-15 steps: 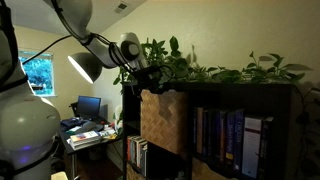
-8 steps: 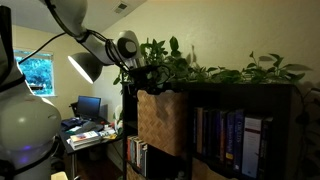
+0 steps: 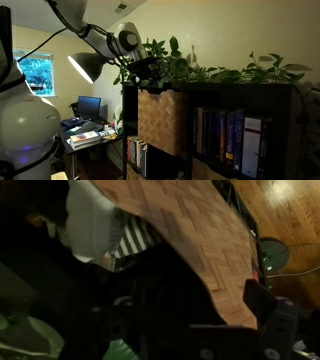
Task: Partially pull out the basket from the shelf, remove socks from it then put them on top of the shelf, and then push the basket back into the shelf
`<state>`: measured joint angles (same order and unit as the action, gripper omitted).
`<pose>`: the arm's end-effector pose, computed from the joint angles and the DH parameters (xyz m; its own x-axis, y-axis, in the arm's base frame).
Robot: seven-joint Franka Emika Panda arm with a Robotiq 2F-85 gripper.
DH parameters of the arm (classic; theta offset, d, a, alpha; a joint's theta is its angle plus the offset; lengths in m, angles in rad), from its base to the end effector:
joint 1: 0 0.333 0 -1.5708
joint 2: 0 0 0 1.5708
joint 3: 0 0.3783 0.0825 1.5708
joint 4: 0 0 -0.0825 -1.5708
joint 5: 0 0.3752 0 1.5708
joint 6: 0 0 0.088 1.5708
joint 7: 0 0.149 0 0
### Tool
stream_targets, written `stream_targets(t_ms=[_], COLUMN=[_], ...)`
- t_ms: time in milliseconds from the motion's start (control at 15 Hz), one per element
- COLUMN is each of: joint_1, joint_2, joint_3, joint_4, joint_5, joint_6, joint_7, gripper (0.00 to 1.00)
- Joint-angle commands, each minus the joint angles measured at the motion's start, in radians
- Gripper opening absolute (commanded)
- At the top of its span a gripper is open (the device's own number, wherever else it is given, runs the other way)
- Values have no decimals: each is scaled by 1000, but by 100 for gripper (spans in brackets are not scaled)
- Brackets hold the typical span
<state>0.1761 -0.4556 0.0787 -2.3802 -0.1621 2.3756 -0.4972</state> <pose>0.4193 0.1071 0.5607 0.5963 0.7515 0.2822 0.6582 -0.6590 0.3640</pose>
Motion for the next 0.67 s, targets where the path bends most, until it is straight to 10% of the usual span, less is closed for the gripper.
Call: stream_targets(t_ms=[0,600], joint_1=[-44,-173], joint_2=[9,89], joint_3=[17,17], joint_4=[60,100], joint_5=[-50,-197], joint_6=[25,41], joint_7=[150,407], gripper=[100,100])
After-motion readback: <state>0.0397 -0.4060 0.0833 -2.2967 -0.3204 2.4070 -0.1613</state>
